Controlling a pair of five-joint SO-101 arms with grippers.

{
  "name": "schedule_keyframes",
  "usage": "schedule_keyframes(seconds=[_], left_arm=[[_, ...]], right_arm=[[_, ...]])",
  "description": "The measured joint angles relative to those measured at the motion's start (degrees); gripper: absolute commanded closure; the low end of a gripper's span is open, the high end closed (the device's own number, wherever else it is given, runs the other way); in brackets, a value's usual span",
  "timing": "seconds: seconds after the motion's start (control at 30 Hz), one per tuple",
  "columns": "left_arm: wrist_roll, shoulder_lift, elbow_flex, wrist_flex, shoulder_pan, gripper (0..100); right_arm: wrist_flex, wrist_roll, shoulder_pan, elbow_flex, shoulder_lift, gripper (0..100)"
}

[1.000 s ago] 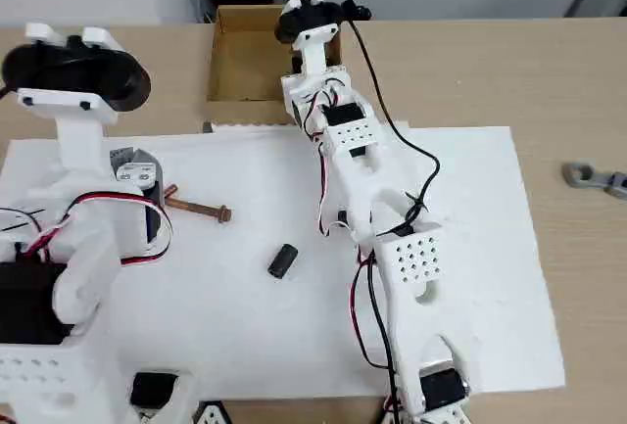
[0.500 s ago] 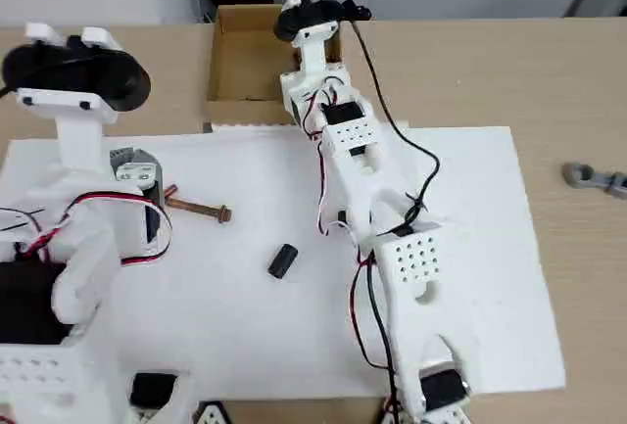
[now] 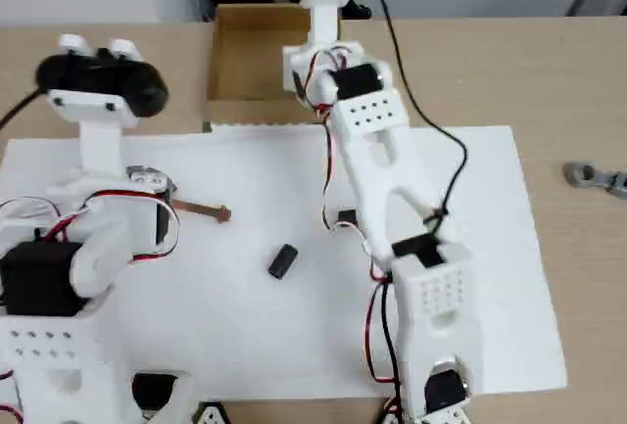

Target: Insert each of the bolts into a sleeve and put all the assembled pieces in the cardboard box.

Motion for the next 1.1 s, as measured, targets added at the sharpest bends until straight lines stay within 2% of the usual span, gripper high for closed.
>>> schedule_keyframes(seconds=[0.13, 0.5, 0.7, 0.83, 1.1], left_arm=[[-2.55, 0.35, 3.52, -1.76, 0.0, 99], [-2.73, 3.08, 13.54, -7.82, 0.0, 99], [-2.9, 8.62, 13.89, -7.82, -0.35, 95], [-3.16, 12.48, 13.89, -7.82, -4.84, 95], [-15.56, 20.13, 13.89, -7.3, -16.09, 94]], right_arm=[[9.14, 0.0, -0.09, 0.0, -6.68, 99.0], [34.2, -0.35, -0.09, -0.53, -27.69, 99.2], [36.75, 0.0, 0.79, 0.09, -40.35, 99.4], [36.75, 1.67, 0.88, 9.49, -50.29, 99.4], [35.6, 1.85, 0.88, 44.04, -75.69, 99.3]])
